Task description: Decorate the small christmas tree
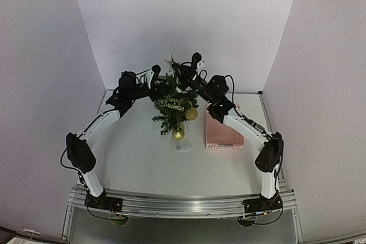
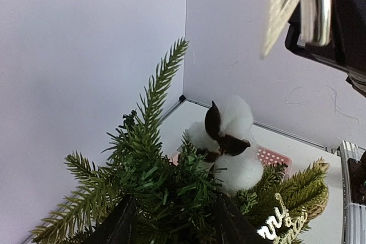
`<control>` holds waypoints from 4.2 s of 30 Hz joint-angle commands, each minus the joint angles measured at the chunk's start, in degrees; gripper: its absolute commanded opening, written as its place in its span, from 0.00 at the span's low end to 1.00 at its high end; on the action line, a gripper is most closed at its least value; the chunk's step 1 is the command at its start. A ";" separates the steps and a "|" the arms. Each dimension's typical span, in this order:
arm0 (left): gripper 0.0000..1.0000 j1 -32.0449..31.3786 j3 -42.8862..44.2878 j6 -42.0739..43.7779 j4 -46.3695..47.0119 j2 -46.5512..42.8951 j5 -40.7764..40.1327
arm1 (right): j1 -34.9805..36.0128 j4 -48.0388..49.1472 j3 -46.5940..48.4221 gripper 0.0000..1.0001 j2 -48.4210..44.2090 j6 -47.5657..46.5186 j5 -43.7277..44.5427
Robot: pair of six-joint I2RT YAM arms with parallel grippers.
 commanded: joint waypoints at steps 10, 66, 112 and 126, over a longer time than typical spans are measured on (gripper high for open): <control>0.44 0.06 -2.42 0.24 8.13 -0.98 -0.81 | 0.03 -19.61 15.83 0.00 6.44 -5.83 -2.40; 0.17 0.23 -4.00 -1.49 13.93 0.51 0.14 | 0.01 -13.17 15.86 0.00 10.19 -14.17 -1.13; 0.17 0.49 -4.98 -1.38 14.87 -0.01 0.34 | -1.00 -16.88 9.81 0.00 8.20 -11.89 -0.95; 0.17 0.50 -5.38 -1.17 14.96 -0.36 0.26 | -0.98 -17.17 6.01 0.00 4.46 -11.99 -0.61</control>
